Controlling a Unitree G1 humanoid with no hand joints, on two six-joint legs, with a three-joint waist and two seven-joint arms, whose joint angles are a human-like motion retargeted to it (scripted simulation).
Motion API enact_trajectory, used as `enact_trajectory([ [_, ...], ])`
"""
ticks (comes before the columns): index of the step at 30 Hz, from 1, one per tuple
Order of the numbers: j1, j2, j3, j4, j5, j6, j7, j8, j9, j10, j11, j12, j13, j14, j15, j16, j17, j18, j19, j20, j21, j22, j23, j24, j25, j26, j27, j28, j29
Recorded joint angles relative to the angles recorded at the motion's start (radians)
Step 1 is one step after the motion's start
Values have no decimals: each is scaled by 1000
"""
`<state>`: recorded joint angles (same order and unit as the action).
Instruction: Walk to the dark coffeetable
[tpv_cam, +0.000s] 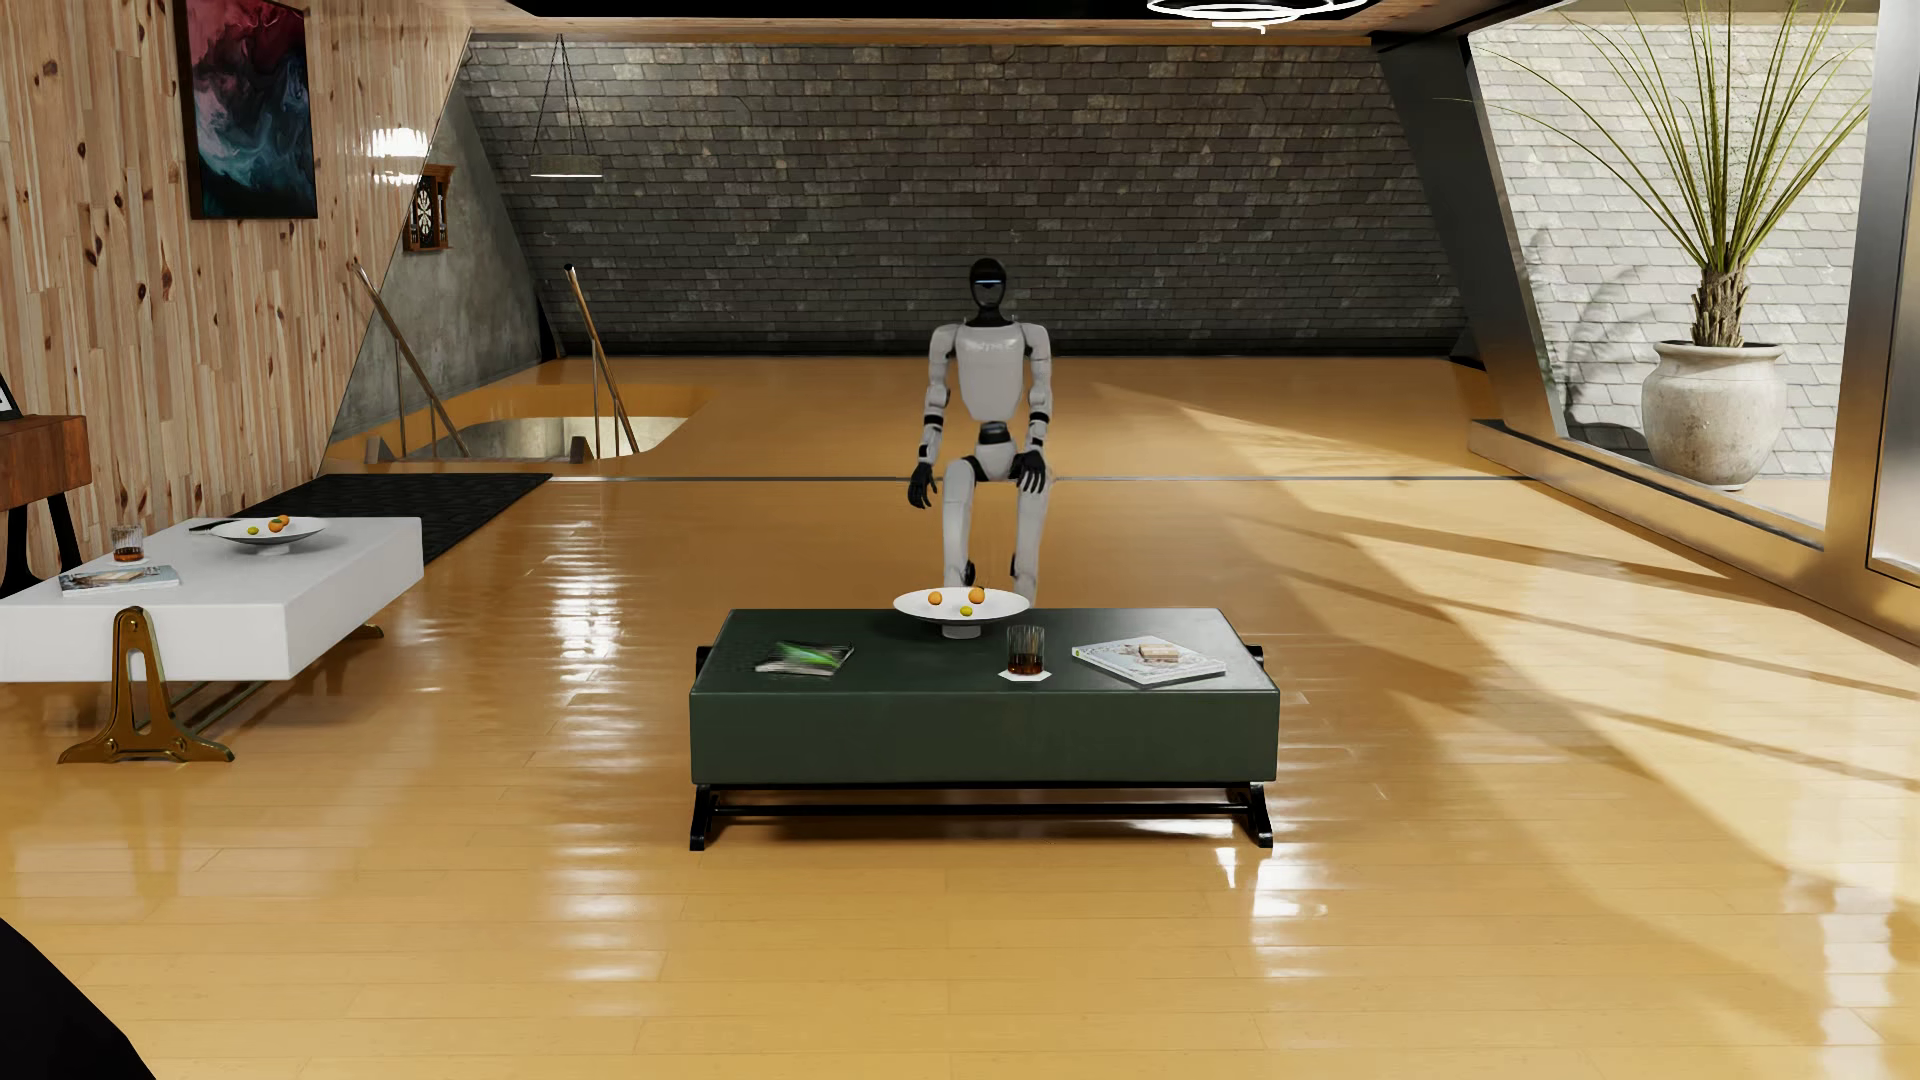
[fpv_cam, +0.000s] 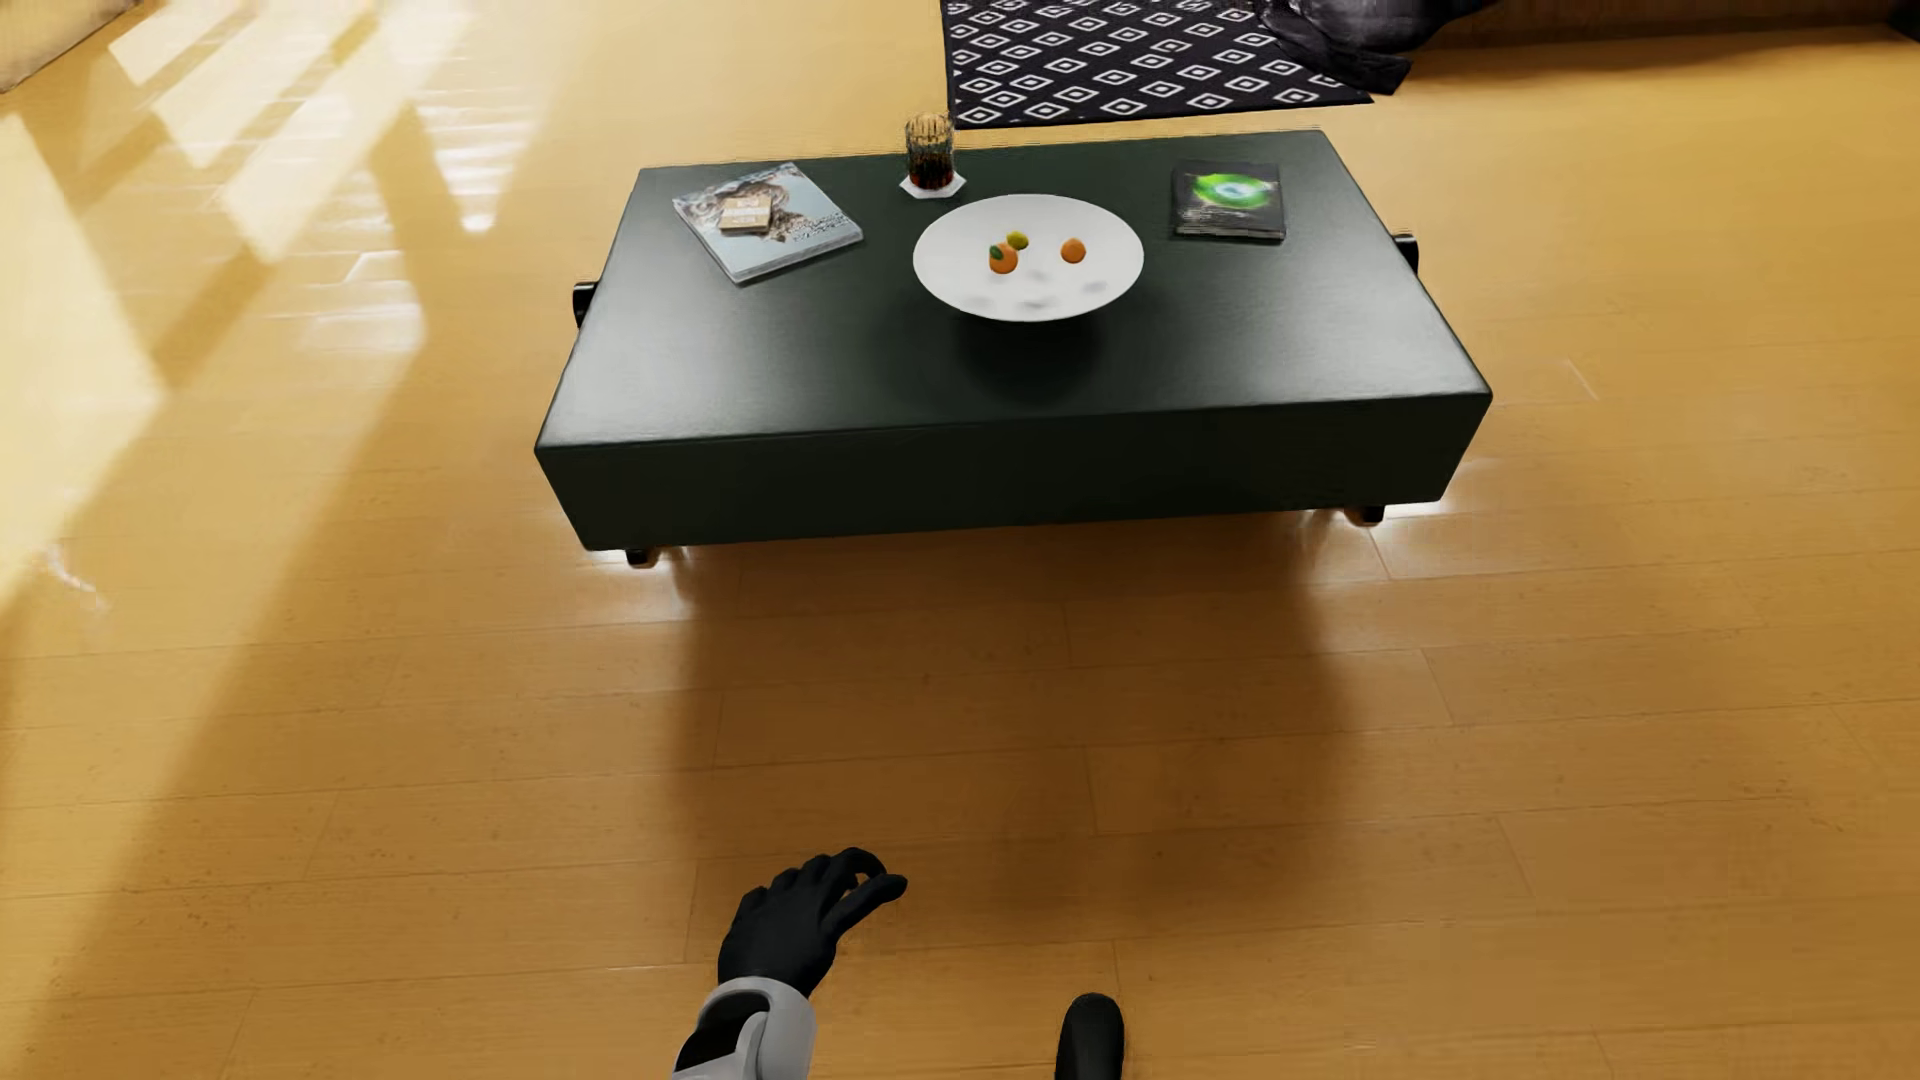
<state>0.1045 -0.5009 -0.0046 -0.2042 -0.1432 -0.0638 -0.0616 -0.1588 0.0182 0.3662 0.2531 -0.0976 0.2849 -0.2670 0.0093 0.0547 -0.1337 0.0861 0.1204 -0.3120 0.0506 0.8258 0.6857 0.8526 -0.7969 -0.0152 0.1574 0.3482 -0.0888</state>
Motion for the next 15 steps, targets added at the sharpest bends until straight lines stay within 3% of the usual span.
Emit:
enact_trajectory([
  [2, 46, 28, -7, 31, 16, 16, -10, -21, -14, 36, 70, 31, -7, 51, 101, 2, 21, -3, -62, -1, -11, 37, 20, -3, -10, 27, 10, -6, 0],
  [3, 50, 46, -10, 53, 35, 28, -10, -32, -20, 80, 95, 52, -13, 110, 86, 5, 33, -5, -90, 3, -17, 67, 34, -3, -13, 49, 16, -17, 1],
  [6, -58, 135, -21, 147, 103, 72, 7, -91, -28, 379, 105, 103, -44, 363, -1, 41, 69, -78, -134, -24, -32, 143, 59, 25, -16, 99, 18, -120, -4],
  [8, -207, 183, -28, 264, 148, 102, 52, -145, -24, 657, 116, 113, -62, 545, -56, 103, 83, -222, -156, -76, -27, 148, 55, 70, -15, 80, -3, -188, -11],
  [9, -282, 207, -26, 316, 175, 119, 60, -165, -21, 769, 122, 124, -67, 580, -84, 132, 82, -262, -161, -81, -24, 135, 65, 72, -16, 72, -29, -199, -26],
  [12, -467, 283, -12, 328, 243, 152, 33, -184, -11, 870, 136, 195, -133, 315, -154, 157, 92, -219, -175, 37, -30, 59, 107, -21, -35, 111, -34, -149, -52],
  [14, -543, 331, 7, 341, 271, 160, 40, -162, -6, 731, 139, 233, -168, 143, -190, 140, 97, -189, -179, 118, -26, 13, 104, -88, -46, 141, -42, -105, -57],
  [15, -567, 354, 20, 341, 281, 161, 44, -145, -6, 611, 130, 244, -179, 109, -201, 136, 92, -155, -178, 131, -11, 0, 89, -97, -47, 147, -56, -95, -56],
])
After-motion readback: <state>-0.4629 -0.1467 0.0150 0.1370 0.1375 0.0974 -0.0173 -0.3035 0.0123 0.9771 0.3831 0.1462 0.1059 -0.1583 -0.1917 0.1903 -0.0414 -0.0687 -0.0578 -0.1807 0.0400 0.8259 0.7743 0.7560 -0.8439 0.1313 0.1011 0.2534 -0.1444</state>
